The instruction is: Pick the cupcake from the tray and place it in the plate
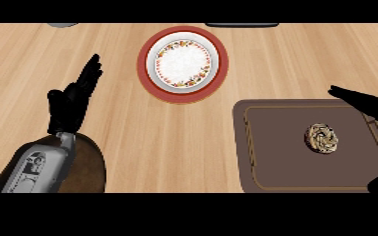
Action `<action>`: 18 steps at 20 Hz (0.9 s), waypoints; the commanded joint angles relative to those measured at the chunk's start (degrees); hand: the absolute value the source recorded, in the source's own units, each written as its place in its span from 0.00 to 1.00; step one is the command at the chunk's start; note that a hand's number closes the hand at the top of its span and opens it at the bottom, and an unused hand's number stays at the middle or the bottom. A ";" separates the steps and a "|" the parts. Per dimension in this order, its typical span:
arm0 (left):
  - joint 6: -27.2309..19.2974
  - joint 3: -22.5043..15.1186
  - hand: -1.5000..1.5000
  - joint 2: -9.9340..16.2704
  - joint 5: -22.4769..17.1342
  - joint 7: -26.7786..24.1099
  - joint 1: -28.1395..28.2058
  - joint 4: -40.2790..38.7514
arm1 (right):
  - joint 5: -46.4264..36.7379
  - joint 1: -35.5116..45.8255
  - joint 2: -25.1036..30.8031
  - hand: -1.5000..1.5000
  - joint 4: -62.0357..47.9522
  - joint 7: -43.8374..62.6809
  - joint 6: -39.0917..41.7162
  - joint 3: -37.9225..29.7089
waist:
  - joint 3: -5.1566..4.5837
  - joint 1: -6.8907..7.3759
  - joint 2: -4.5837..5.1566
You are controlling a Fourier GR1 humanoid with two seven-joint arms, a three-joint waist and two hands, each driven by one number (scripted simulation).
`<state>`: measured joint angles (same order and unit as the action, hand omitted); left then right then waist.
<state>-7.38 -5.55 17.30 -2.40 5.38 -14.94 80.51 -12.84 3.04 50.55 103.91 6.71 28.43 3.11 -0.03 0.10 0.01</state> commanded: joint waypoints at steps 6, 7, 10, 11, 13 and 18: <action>3.09 2.67 0.50 1.19 -0.12 2.59 1.50 5.36 | -13.18 1.63 -6.09 0.00 -7.01 -1.50 1.53 6.34 | 0.06 0.50 -0.03; 1.49 1.63 0.50 -2.41 1.85 0.55 -1.23 -0.49 | -11.96 8.89 -8.64 0.00 -8.21 3.15 4.72 6.14 | 0.02 0.31 0.09; 1.95 2.95 0.50 -1.14 2.64 2.68 -1.42 2.26 | -16.04 3.75 -7.87 0.00 -12.40 -4.78 3.07 4.55 | 0.05 -0.02 0.01; 1.96 1.87 0.50 -3.18 3.54 -0.55 -0.62 -1.36 | -16.87 6.46 -9.57 0.00 -10.67 -1.11 5.39 6.48 | 0.02 -0.02 0.04; 2.33 2.88 0.50 -3.24 3.41 -0.05 1.01 1.83 | -19.73 4.56 -9.96 0.00 -13.14 -5.45 4.16 5.08 | 0.03 -0.04 -0.01; 4.75 5.57 0.50 -2.07 3.25 -0.57 -0.75 -0.80 | -25.45 6.20 -14.51 0.00 -18.67 -6.27 2.42 7.17 | 0.03 -0.06 0.01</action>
<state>-4.20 -1.70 15.05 0.60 5.81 -14.67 81.40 -34.21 8.58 39.07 87.45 0.63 30.93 9.46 0.01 0.15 0.04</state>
